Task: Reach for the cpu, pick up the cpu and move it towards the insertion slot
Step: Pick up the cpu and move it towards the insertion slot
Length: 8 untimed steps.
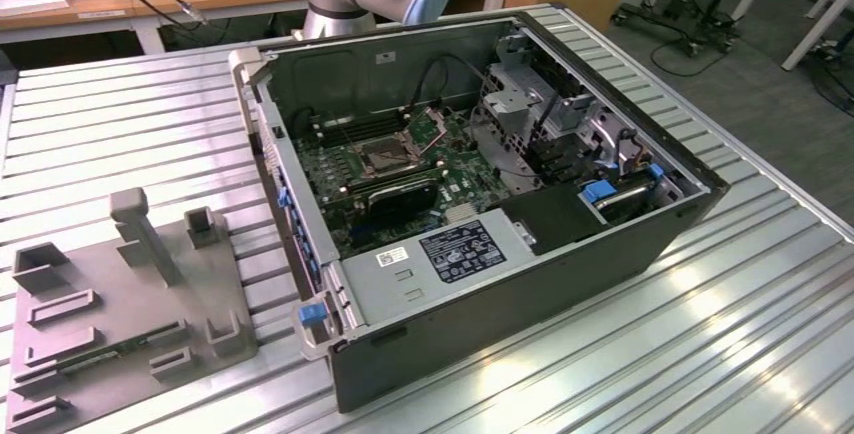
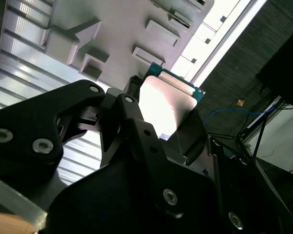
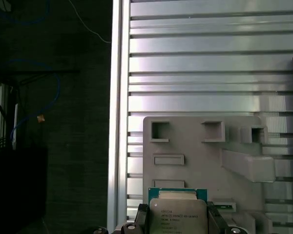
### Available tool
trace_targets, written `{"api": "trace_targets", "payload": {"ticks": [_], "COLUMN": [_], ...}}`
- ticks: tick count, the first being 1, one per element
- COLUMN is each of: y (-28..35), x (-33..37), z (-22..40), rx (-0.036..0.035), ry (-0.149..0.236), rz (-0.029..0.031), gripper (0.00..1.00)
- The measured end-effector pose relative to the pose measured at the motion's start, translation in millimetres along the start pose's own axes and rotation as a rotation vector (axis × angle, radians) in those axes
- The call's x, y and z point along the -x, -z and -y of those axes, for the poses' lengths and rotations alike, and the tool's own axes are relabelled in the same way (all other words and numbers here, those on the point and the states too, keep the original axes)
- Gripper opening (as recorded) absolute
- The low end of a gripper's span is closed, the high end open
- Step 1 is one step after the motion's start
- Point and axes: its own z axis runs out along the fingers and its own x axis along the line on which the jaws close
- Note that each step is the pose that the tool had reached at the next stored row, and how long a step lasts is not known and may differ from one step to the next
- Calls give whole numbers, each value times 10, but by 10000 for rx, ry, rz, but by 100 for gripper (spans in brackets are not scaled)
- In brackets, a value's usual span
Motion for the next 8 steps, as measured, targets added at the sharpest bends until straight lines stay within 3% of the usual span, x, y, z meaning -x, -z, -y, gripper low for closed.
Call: {"api": "trace_targets", "payload": {"ticks": [8], "y": [19], "x": [0], "z": [-1], "rx": [0], "ry": [0], "rz": [0], "gripper": [55]}}
